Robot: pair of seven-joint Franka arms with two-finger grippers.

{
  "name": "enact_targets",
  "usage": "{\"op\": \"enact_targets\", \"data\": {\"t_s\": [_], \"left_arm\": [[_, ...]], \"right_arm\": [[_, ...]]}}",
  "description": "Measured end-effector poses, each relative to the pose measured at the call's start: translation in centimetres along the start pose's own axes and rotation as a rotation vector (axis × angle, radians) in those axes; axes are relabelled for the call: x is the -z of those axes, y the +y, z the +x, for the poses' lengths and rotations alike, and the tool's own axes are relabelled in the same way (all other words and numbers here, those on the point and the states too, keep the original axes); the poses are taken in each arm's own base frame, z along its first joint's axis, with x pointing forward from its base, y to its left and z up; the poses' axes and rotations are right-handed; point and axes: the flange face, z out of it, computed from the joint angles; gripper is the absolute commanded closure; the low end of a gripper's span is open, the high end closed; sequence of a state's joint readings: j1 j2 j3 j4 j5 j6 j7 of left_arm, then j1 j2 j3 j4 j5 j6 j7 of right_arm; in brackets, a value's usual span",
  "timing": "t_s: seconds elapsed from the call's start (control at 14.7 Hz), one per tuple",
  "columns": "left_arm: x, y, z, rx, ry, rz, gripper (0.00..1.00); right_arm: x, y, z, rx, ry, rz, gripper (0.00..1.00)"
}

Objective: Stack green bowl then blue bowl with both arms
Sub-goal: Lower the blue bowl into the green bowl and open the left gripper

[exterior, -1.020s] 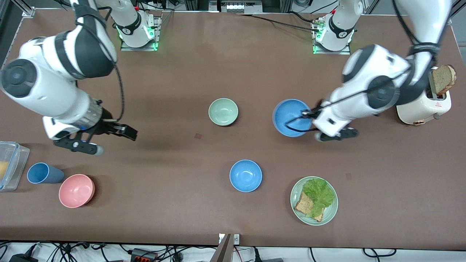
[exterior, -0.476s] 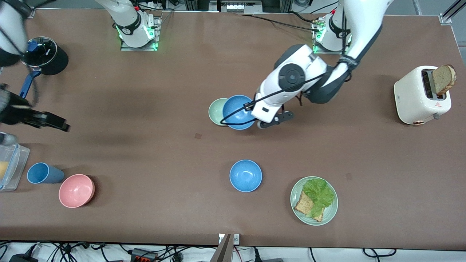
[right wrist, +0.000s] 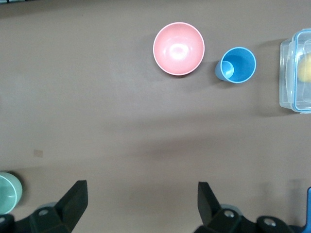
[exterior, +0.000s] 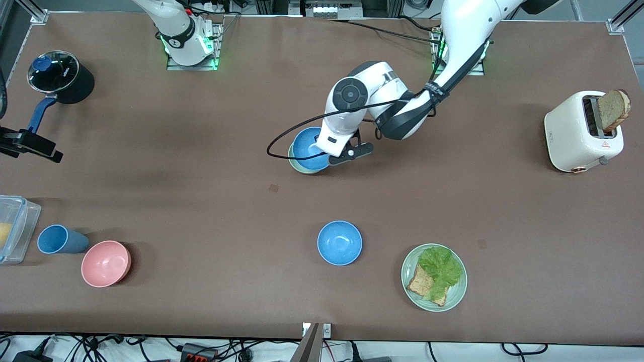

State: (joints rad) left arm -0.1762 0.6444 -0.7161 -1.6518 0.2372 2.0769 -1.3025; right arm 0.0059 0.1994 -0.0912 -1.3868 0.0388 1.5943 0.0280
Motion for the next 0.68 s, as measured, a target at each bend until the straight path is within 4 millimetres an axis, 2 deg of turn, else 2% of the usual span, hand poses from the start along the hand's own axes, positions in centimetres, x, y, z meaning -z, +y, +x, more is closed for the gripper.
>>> {"op": "enact_targets", "data": {"t_s": [0.48,0.54,0.61,0.68], "left_arm": [[-1.4,1.0,-0.7,0.001,-0.01,-0.036,0.94],[-1.7,1.1,-0.6,0.003,-0.014,-0.038,0.83],[-1.9,1.1,-0.6,0.005,-0.016,-0.038,0.63],[-2.0,1.1,-0.5,0.008,-0.017,-0.038,0.57]], "right_arm": [[-1.8,0.3,-3.3,0.007,0.002,0.003,0.0],[-1.9,0.3,-3.5,0.009,0.007,0.003,0.0],[-2.0,0.3,-3.5,0.011,0.011,0.003,0.0],[-2.0,0.3,-3.5,0.014,0.012,0.003,0.0]]}}
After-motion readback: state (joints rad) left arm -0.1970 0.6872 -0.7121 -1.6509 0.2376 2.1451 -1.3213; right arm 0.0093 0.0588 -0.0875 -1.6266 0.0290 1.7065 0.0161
